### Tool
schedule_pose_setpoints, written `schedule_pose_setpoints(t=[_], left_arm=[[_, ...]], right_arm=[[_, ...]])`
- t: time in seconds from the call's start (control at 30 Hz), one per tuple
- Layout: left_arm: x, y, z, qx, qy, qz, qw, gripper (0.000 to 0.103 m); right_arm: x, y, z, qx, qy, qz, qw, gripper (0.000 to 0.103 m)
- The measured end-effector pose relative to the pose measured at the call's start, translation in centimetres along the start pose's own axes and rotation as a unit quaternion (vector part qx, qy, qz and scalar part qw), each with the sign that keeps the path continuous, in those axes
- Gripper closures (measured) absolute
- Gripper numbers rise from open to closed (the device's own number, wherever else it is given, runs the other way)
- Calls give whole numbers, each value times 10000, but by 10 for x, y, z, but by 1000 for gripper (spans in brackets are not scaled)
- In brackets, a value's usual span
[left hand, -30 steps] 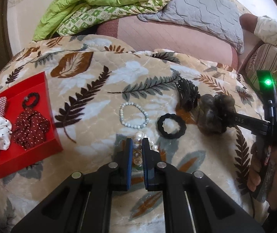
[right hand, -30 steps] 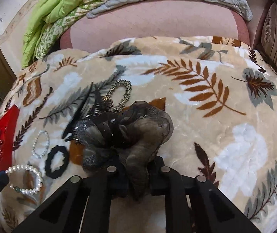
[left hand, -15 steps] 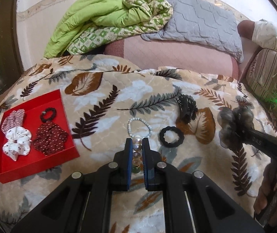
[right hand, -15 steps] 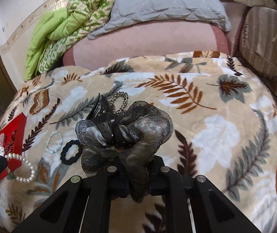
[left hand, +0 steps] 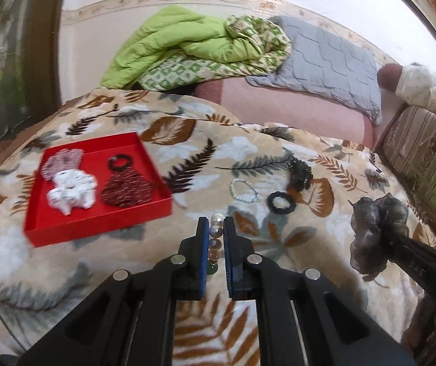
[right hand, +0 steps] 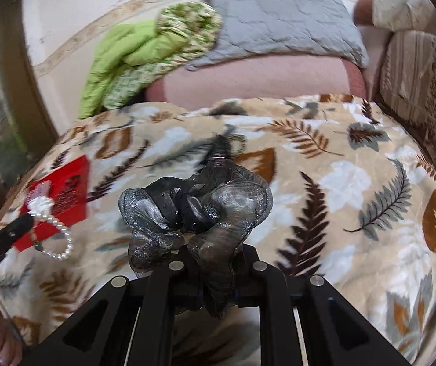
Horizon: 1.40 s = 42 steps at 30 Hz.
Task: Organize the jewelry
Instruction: 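Carry the pearl bracelet and dark scrunchie over the red tray with both tools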
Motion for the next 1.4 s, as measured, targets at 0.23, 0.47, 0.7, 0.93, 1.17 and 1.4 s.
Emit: schedule_pose_setpoints(t=[0.23, 0.47, 0.7, 0.93, 1.17, 1.4], left_arm=[[-41, -38, 6, 163, -213, 220, 9994, 94], [-90, -39, 17, 59, -398, 373, 9985, 94], [-137, -12, 30, -158, -594, 192, 9979, 94], [-183, 36, 36, -570, -940, -73, 9939, 94], [-206, 87, 62, -622, -1201, -360, 9902, 94], [-213, 127, 82, -674, -1313, -505, 9878, 94]], right_arm=[[-64, -25, -8, 67, -335, 416, 9985, 90], [-125, -13, -7, -3, -549, 820, 9951, 90], [-178, 26, -1, -177, -831, 1116, 9901, 90], [-223, 73, 8, -316, -1015, 1355, 9851, 90], [-257, 123, 25, -440, -1110, 1436, 9824, 90], [-283, 169, 44, -568, -1271, 1442, 9797, 90]])
Point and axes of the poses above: each gripper's, at about its wrist camera, not at the fingertips, and y roughly the way its jaws point, x to its right, z to its top, the point moved 7 cm from there along y, roughly the way its jaws point, and after that the axes turned 8 degrees about y, right-handed, at the moved point
